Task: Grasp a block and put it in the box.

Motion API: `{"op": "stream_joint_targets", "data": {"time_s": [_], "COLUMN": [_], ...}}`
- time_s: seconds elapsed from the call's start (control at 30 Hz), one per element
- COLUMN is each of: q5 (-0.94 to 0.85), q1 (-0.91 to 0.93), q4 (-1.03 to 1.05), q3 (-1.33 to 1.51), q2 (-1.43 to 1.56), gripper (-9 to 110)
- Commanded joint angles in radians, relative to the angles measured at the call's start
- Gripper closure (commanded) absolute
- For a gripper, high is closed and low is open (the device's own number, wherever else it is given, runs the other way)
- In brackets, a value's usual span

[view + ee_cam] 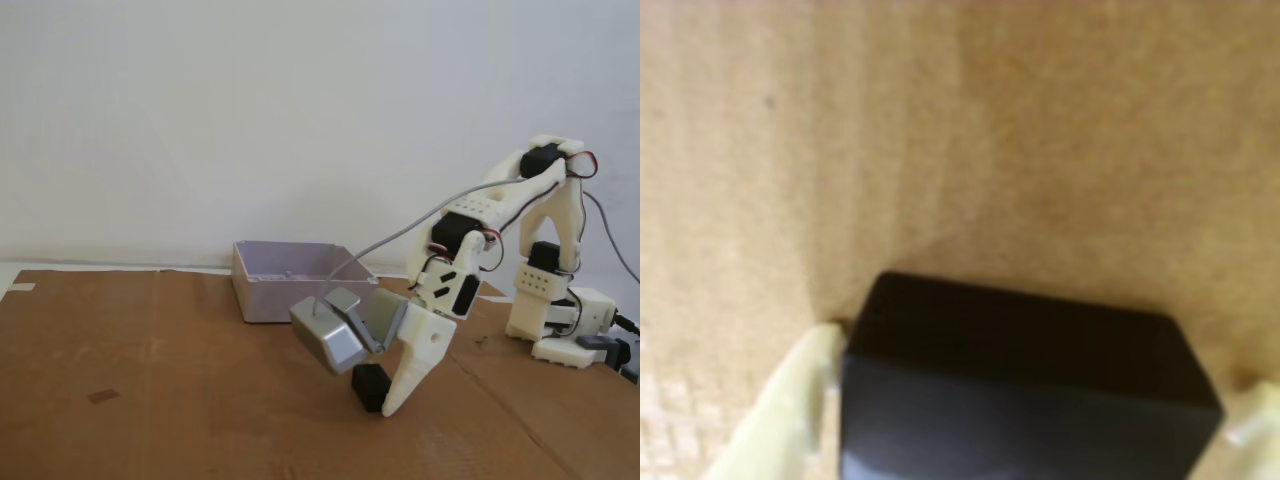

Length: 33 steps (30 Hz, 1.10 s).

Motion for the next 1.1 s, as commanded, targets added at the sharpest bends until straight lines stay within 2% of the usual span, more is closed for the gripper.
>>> {"op": "stream_joint_targets", "data": {"time_s": [0.0,0.7,1.07], "q5": [-0.005,-0.005,-0.006], "q1": [0.020,0.020,0.034], "q4": [-0.017,-0.014,-0.021], "q3": [-0.074,-0.071,-0.089], "q2": [0.025,0.025,0.043], "gripper": [59,80,80]}}
